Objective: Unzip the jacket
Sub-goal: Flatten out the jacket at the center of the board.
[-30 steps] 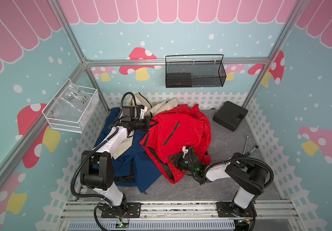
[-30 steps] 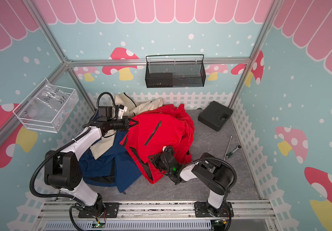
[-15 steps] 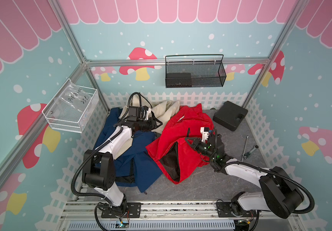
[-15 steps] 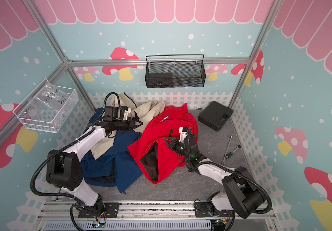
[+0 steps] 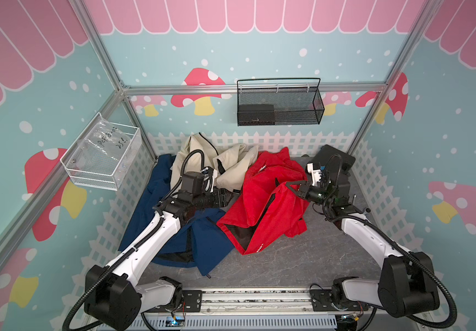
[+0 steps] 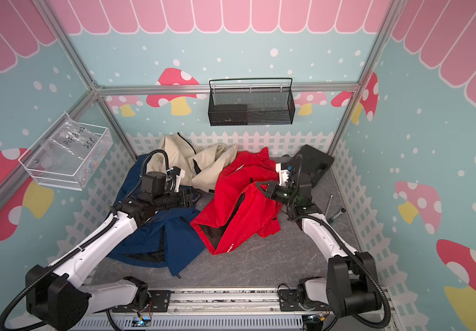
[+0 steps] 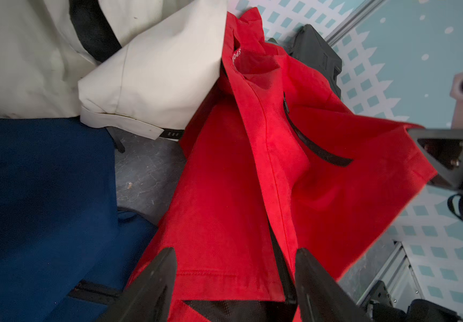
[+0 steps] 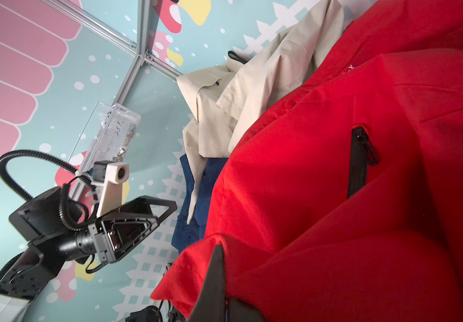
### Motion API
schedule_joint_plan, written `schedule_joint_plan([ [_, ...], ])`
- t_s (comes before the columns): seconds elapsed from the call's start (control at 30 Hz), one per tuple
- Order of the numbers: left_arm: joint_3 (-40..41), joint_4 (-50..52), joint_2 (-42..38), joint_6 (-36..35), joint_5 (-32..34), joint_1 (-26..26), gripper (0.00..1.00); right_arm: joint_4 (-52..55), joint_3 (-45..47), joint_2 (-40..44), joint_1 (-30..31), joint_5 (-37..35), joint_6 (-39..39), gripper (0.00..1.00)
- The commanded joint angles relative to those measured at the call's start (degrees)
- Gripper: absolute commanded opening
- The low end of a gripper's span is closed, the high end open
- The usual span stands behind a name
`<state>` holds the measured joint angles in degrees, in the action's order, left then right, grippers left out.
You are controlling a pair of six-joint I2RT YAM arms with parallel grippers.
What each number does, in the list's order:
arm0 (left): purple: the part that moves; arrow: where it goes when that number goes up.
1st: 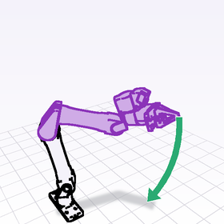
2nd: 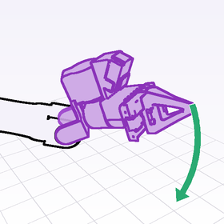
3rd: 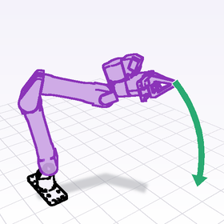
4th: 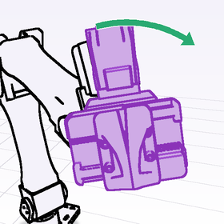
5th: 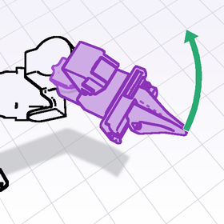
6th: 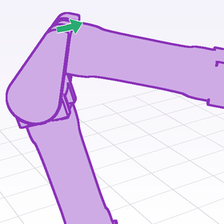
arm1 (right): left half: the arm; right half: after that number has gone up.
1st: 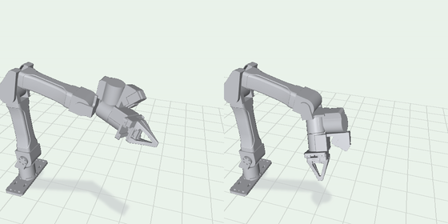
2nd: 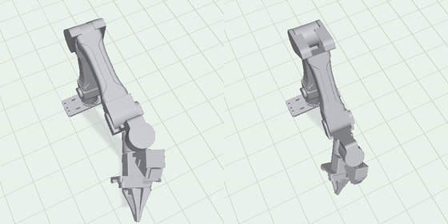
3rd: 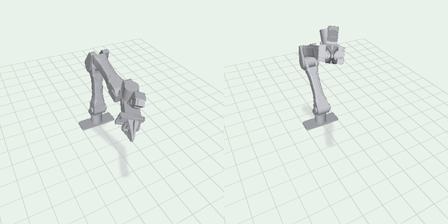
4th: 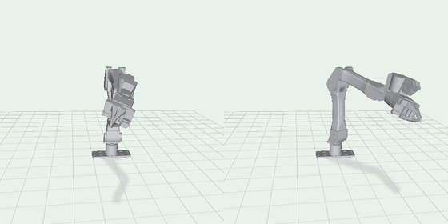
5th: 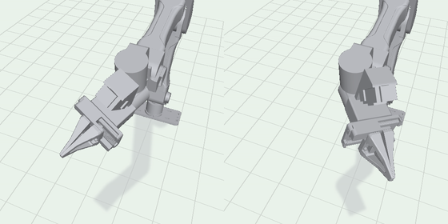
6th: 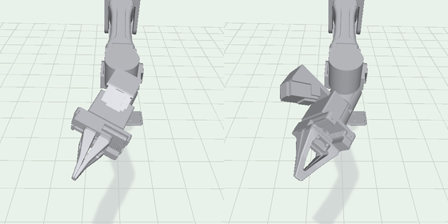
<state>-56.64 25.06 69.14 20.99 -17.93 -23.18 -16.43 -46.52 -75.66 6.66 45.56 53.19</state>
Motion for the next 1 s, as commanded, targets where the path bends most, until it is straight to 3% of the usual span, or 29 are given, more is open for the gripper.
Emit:
schedule_joint_plan([
  [0.0,3.0,1.6,-1.7,0.0,7.0,-3.9,0.70,1.5,-2.5,-2.2,-2.2,4.5,-3.3,0.00],
  [0.23,8.4,3.7,-4.4,5.1,11.6,-8.4,0.69,2.1,-4.0,-4.1,-4.8,6.7,-4.4,0.00],
  [0.37,6.8,11.9,-0.9,13.1,16.0,-10.4,0.68,3.1,-3.4,-4.6,-5.9,6.8,-5.7,0.00],
  [0.5,5.6,12.3,0.0,12.8,21.2,-16.8,0.68,3.4,-3.0,-5.4,-7.7,7.4,-6.6,0.00],
  [0.67,7.3,6.0,0.0,6.5,25.5,-20.2,0.68,3.4,-3.1,-6.7,-10.8,10.1,-7.4,0.00],
  [0.87,17.2,-17.9,-2.6,-8.1,27.8,-23.3,0.68,3.3,-3.5,-8.0,-13.1,12.3,-8.4,0.00],
  [0.97,19.6,-24.4,-3.2,-13.7,27.8,-23.3,0.68,3.3,-3.6,-8.4,-13.5,12.9,-8.7,0.00],
])
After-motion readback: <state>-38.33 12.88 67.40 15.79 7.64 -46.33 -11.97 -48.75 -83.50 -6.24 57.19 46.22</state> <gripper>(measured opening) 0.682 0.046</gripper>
